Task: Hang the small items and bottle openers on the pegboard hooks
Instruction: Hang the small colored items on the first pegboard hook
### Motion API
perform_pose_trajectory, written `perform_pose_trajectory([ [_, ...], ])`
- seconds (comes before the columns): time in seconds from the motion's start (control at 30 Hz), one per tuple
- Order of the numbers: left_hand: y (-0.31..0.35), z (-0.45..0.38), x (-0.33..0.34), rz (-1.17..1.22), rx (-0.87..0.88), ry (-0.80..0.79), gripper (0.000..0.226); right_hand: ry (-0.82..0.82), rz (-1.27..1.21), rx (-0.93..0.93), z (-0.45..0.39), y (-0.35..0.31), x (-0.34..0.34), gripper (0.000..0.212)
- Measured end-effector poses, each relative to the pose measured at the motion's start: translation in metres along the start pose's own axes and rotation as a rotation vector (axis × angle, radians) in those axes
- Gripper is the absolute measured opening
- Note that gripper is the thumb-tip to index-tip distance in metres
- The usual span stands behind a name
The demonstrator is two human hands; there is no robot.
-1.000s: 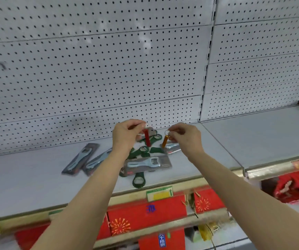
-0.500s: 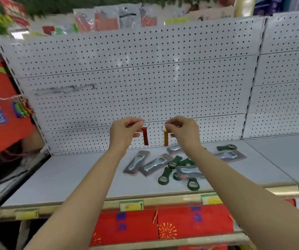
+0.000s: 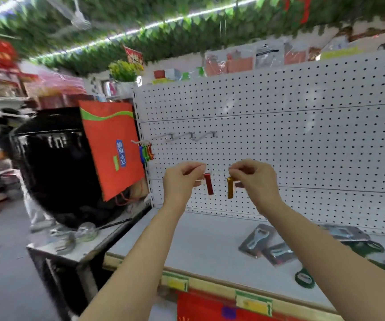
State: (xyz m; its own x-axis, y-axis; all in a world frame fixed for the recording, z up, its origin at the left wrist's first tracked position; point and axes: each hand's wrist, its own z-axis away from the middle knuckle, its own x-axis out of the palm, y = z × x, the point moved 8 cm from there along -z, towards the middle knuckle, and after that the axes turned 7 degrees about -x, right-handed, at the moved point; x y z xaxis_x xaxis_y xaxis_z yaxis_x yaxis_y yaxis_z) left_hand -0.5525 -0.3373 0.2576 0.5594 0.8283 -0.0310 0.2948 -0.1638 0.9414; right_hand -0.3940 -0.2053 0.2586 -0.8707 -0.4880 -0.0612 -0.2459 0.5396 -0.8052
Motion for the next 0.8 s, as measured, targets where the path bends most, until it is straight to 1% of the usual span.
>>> perform_pose_trajectory([
  [0.1, 0.005, -0.009, -0.034, 0.002, 0.018, 0.08, 0.012, -0.046, -0.014, -0.02, -0.002, -0.01, 0.034, 0.012],
  [0.2, 0.008, -0.025, -0.067, 0.024, 0.019, 0.132, 0.008, -0.075, -0.016, -0.03, -0.007, -0.018, 0.067, 0.011],
  [0.43, 0.01, -0.083, -0.133, 0.016, 0.069, 0.168, 0.007, -0.079, -0.046, -0.066, -0.028, -0.031, 0.147, 0.007],
  [0.63, 0.006, -0.143, -0.18, -0.013, 0.075, 0.126, 0.006, -0.031, -0.057, -0.054, -0.045, -0.033, 0.21, 0.011],
  [0.8, -0.008, -0.189, -0.2, -0.027, 0.034, 0.08, 0.005, 0.009, -0.025, -0.025, -0.055, -0.023, 0.244, 0.007],
])
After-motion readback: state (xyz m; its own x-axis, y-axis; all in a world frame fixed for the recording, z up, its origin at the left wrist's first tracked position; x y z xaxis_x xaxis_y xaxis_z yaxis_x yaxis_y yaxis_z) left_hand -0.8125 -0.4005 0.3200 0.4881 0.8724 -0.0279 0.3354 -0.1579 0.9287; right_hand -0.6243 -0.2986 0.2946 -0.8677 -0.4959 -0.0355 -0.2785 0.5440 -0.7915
